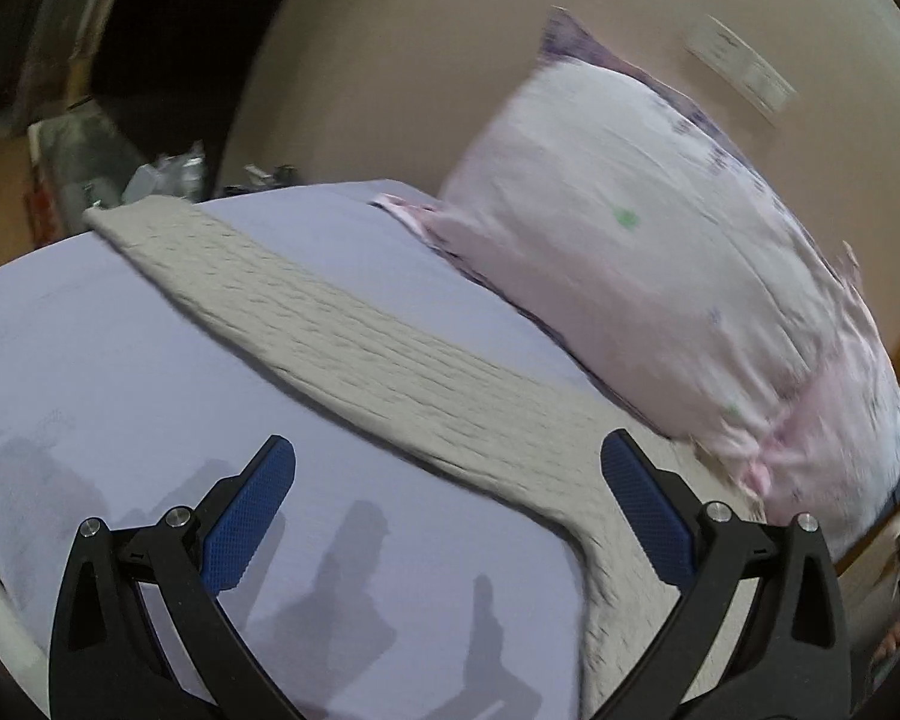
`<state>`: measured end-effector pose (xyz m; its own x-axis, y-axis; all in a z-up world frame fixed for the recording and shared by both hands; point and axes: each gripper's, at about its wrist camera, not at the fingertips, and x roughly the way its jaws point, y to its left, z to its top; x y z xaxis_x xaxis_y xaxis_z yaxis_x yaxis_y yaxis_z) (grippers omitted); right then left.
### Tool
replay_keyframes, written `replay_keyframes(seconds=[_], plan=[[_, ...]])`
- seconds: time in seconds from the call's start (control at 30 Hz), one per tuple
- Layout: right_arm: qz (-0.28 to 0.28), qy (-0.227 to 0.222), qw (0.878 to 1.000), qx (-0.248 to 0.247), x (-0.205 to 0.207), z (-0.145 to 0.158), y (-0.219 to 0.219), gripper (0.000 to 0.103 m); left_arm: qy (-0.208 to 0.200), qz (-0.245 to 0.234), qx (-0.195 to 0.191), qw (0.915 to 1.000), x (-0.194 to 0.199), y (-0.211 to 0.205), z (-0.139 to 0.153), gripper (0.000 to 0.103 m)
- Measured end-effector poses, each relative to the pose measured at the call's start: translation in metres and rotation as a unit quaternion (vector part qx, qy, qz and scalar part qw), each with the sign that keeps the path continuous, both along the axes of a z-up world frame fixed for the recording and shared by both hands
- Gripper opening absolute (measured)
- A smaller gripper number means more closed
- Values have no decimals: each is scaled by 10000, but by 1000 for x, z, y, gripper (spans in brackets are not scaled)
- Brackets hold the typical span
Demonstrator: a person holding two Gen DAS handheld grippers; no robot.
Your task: Fold small clothes
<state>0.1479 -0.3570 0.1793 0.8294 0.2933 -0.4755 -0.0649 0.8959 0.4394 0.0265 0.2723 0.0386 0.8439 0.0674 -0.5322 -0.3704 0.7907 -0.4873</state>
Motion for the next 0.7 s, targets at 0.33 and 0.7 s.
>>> replay_keyframes(seconds=[0.33, 0.7], plan=[[1707, 334, 9839, -400, -25, -18, 148, 74, 226, 771, -1207, 9894, 3, 86, -26, 80], [648, 928, 9935, -155, -24, -47, 74, 76, 81, 1635, -2446, 9557, 17, 173, -52, 37]])
